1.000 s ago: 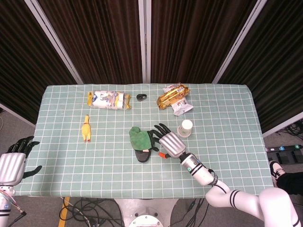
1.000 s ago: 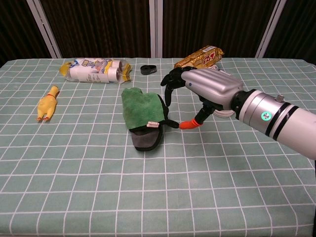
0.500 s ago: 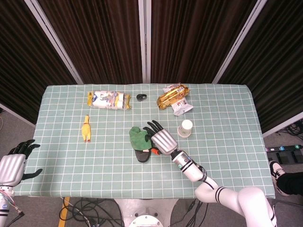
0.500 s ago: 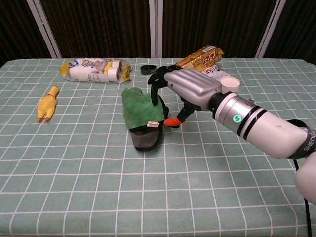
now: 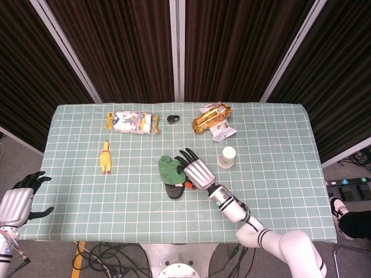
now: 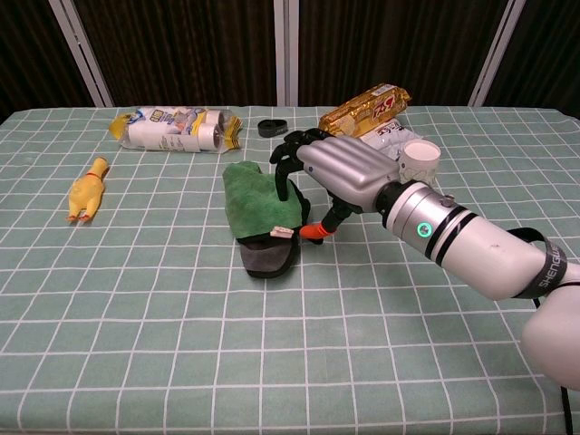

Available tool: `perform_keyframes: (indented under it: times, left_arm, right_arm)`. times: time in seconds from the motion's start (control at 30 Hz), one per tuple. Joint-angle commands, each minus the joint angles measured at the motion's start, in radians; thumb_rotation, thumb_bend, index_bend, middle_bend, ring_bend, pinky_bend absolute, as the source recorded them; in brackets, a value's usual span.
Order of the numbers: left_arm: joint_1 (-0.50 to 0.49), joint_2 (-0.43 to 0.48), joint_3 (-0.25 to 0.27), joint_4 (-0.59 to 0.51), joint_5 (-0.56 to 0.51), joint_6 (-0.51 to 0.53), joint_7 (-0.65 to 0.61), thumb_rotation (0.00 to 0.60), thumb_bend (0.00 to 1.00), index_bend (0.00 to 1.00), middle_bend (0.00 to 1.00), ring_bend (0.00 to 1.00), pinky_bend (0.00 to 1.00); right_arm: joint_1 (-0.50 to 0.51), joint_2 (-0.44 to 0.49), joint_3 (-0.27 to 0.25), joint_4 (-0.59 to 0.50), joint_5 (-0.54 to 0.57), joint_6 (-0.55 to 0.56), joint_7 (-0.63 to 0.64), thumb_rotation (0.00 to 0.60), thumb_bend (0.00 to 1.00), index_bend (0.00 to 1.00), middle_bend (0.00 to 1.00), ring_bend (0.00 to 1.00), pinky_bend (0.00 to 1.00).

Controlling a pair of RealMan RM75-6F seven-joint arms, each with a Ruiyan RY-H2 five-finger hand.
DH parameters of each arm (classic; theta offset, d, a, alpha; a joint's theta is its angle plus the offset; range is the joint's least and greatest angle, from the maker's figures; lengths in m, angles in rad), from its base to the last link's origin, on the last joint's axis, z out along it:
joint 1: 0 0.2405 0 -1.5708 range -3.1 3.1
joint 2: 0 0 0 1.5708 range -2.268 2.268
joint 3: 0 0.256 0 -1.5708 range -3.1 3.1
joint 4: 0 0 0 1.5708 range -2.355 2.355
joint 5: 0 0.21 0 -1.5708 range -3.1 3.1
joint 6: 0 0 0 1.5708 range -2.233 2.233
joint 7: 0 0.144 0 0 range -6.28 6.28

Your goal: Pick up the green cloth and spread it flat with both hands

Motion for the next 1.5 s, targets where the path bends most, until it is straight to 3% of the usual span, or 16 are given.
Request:
perform_keyframes:
  times: [0.03, 0.4, 0.63, 0.9, 1.1, 1.5]
  left_arm:
    - [-0.002, 0.001, -0.001, 0.001, -0.002, -0.004, -0.005, 0.600, 0.11, 0.23, 0.16, 0.14, 0.24]
    - [-0.001, 0.009, 0.002, 0.000, -0.002, -0.009, -0.031, 0.600, 0.11, 0.23, 0.16, 0.14, 0.24]
    - [-0.002, 0.008, 0.003, 0.005, 0.000, -0.011, -0.038, 0.600, 0.11, 0.23, 0.16, 0.14, 0.24]
    - [-0.004, 0.012, 0.007, 0.006, -0.007, -0.027, -0.048, 0.600, 0.11, 0.23, 0.16, 0.14, 0.24]
    - [-0.009, 0.010, 0.007, 0.002, -0.006, -0.034, -0.051, 0.600, 0.11, 0.23, 0.16, 0.14, 0.24]
    - [-0.004, 0.021, 0.009, -0.005, -0.008, -0.030, -0.066, 0.600, 0.11, 0.23, 0.16, 0.14, 0.24]
  right_arm:
    - [0.013, -0.040, 0.003, 0.050, 0.004, 0.018, 0.019, 0.600, 0.07, 0.42, 0.16, 0.03, 0.00]
    - [0.034, -0.128, 0.017, 0.188, 0.010, 0.098, 0.091, 0.600, 0.09, 0.37, 0.16, 0.04, 0.00]
    - [0.047, -0.135, 0.012, 0.204, 0.006, 0.135, 0.130, 0.600, 0.09, 0.37, 0.16, 0.06, 0.00]
    - [0.033, -0.102, -0.048, 0.193, -0.027, 0.122, 0.106, 0.600, 0.10, 0.37, 0.16, 0.06, 0.00]
    - [0.045, -0.116, -0.037, 0.205, -0.012, 0.108, 0.098, 0.600, 0.10, 0.37, 0.16, 0.05, 0.00]
    - [0.095, -0.175, 0.002, 0.281, 0.024, 0.087, 0.141, 0.600, 0.22, 0.51, 0.24, 0.11, 0.00]
